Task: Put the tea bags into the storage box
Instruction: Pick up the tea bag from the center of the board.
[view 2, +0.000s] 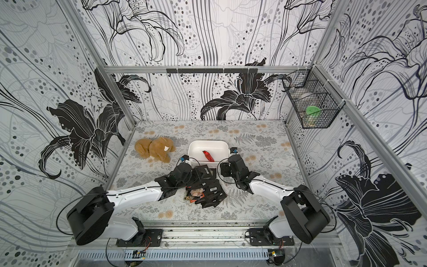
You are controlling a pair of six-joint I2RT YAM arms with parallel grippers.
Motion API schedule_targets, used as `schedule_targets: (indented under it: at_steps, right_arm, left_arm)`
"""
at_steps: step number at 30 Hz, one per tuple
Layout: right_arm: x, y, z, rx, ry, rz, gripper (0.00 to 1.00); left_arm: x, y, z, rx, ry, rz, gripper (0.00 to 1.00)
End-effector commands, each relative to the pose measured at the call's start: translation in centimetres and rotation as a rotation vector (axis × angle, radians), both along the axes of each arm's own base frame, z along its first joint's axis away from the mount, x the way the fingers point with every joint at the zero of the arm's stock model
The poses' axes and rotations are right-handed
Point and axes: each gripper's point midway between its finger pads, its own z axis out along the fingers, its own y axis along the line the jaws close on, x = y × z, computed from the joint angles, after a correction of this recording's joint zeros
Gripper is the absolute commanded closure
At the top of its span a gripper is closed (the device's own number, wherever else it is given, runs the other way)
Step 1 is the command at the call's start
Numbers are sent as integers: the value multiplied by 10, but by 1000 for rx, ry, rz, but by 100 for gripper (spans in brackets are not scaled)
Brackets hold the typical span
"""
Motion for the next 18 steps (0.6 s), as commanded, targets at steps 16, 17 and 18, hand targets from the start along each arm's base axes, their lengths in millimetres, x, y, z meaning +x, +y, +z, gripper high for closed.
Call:
schedule_targets:
  at_steps: [16, 17, 18]
  right_arm:
    - [-8, -25, 29, 57, -123, -102, 4]
    - [-8, -28, 30, 51, -126, -115, 4]
    - [-8, -31, 31, 48, -132, -124, 4]
  left_arm:
    - [96, -40, 84, 222, -154, 11, 100]
    - [105, -50, 84, 204, -154, 5, 100]
    - [115, -58, 80, 201, -147, 4, 100]
